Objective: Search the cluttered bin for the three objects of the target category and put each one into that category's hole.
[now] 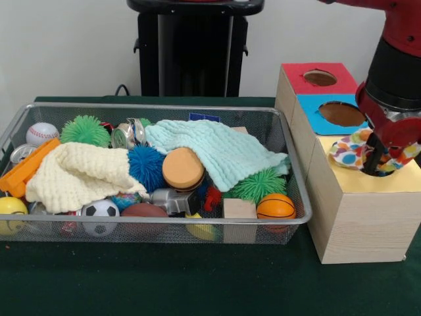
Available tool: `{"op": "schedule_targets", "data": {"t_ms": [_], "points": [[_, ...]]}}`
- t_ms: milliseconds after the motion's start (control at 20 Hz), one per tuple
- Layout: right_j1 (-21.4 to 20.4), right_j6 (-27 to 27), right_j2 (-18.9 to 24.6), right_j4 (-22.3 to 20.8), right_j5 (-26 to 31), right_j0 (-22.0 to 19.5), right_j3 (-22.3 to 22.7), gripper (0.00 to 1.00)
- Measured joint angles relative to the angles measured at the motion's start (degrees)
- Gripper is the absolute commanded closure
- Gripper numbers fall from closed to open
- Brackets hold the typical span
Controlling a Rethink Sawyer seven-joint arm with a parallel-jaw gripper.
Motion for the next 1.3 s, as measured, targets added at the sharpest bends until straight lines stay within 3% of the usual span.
{"op": "schedule_targets", "data": {"t_ms": [450,850,1300], "points": [[-1.1,0.0,3.0,-0.1,-1.0,-0.7,2.1,1.0],[-1.1,0.0,6.8,-0.2,-6.1,-2.8,3.6,1.0],[-1.1,0.0,7.1,-1.2,-6.5,-2.7,3.4,1.0]]}}
